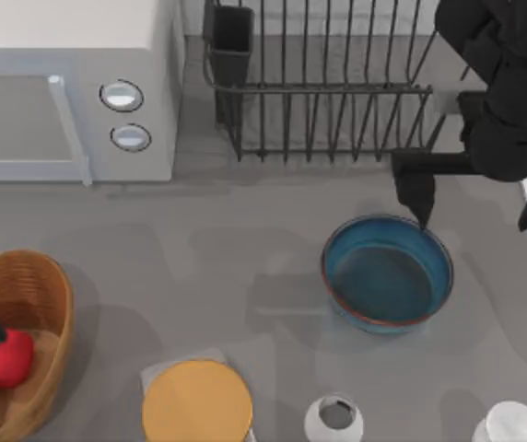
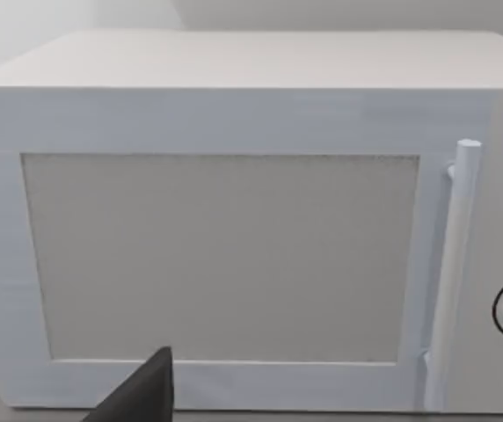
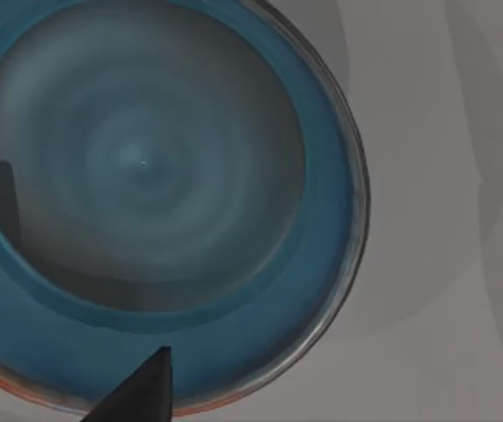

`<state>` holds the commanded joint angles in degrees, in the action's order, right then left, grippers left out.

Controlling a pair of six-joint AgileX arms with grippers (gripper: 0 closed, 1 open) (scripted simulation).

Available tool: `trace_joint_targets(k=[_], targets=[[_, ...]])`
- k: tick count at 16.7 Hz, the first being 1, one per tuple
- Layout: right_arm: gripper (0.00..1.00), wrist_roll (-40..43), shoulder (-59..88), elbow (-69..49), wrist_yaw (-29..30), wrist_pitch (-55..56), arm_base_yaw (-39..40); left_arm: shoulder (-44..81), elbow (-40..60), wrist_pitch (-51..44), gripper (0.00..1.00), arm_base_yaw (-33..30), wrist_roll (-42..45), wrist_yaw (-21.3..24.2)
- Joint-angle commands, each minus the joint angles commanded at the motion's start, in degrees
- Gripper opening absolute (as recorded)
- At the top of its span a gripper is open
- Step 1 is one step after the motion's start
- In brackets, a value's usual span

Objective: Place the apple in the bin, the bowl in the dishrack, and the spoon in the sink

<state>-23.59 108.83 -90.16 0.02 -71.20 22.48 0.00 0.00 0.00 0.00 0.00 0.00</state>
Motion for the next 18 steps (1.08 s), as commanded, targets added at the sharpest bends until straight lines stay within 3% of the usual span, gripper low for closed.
trace_joint_targets(k=[4, 10, 15, 18], targets=[[1.00, 0.1, 1.1, 3.4, 0.1, 4.2, 0.2, 0.0, 0.0, 0.0, 1.00, 0.0, 0.0, 0.0], [1.00, -0.2, 5.4, 13.8, 0.1, 19.4, 0.4, 0.0, 0.0, 0.0, 1.00, 0.0, 0.0, 0.0], [1.00, -0.3, 6.0, 15.2, 0.1, 21.1, 0.5, 0.0, 0.0, 0.0, 1.00, 0.0, 0.0, 0.0], [0.77, -0.3, 6.0, 15.2, 0.1, 21.1, 0.5, 0.0, 0.0, 0.0, 1.00, 0.0, 0.0, 0.0]])
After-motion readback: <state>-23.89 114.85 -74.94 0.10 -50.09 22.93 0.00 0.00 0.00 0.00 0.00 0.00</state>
